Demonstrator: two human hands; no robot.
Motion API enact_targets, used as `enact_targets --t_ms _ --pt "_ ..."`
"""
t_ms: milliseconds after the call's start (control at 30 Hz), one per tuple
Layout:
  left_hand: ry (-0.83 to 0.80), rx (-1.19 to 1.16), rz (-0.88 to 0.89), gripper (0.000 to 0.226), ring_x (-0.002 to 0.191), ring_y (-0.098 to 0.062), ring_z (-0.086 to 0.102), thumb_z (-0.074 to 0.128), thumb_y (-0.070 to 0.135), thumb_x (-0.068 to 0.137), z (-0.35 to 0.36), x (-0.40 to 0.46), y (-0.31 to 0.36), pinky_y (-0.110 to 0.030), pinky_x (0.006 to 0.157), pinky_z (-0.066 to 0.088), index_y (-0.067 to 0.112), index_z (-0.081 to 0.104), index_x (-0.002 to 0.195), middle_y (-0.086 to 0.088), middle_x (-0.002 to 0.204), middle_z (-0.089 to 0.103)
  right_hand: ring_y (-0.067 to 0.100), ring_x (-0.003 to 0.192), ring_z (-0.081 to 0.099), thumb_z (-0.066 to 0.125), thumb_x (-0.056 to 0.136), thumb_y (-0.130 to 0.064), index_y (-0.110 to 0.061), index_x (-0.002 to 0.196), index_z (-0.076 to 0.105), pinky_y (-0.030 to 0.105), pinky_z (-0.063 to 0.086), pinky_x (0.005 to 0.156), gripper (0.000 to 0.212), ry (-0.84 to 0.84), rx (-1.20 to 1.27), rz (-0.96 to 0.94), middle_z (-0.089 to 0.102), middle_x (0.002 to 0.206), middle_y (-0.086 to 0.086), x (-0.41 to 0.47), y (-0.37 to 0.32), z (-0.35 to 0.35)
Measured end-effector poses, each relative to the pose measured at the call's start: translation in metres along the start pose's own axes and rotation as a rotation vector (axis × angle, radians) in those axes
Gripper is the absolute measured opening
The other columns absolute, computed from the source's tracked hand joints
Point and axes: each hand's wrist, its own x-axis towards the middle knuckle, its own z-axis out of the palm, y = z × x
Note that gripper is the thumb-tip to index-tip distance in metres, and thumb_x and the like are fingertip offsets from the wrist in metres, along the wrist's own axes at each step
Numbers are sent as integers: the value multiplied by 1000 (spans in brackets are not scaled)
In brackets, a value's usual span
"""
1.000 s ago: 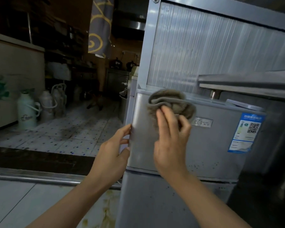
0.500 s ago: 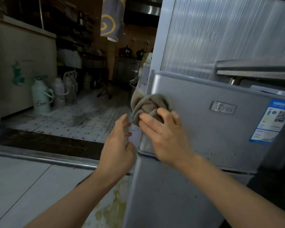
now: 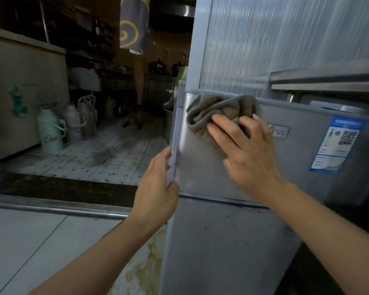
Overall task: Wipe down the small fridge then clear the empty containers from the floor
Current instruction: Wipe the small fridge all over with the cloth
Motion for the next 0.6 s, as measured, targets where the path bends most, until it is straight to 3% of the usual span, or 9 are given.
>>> enact_targets --t_ms 100,200,333,467,600 --pt "7 -7 -6 70 127 -8 40 49 5 87 15 -3 5 -35 104 41 29 19 146 9 142 40 29 112 37 45 79 -3 -17 133 45 39 35 93 57 28 60 42 39 140 -3 -31 -17 10" --pt "58 33 -18 76 129 -14 41 51 6 85 24 -5 6 -37 103 41 30 14 147 6 144 40 29 110 38 44 77 -11 -18 132 42 43 38 90 56 -122 73 -93 37 138 -2 -95 -39 11" --pt "80 84 -22 79 126 -18 43 52 10 86 31 -8 8 -36 94 43 33 8 147 4 147 35 25 111 41 47 77 -15 -22 127 45 42 29 105 50 -193 21 -161 39 134 -6 -119 -32 1" --pt "141 106 -45 75 121 -20 46 56 20 89 37 -7 13 -42 89 47 32 9 147 4 144 34 28 111 39 51 71 -8 -21 127 43 44 24 107 57 -34 -12 172 37 133 -1 -72 8 -5" --pt "203 136 -71 74 123 -23 43 60 30 88 46 -5 13 -47 87 48 24 14 145 -2 142 35 31 114 37 49 71 -9 -20 128 41 41 33 92 59 5 24 304 34 135 2 -84 7 -1"
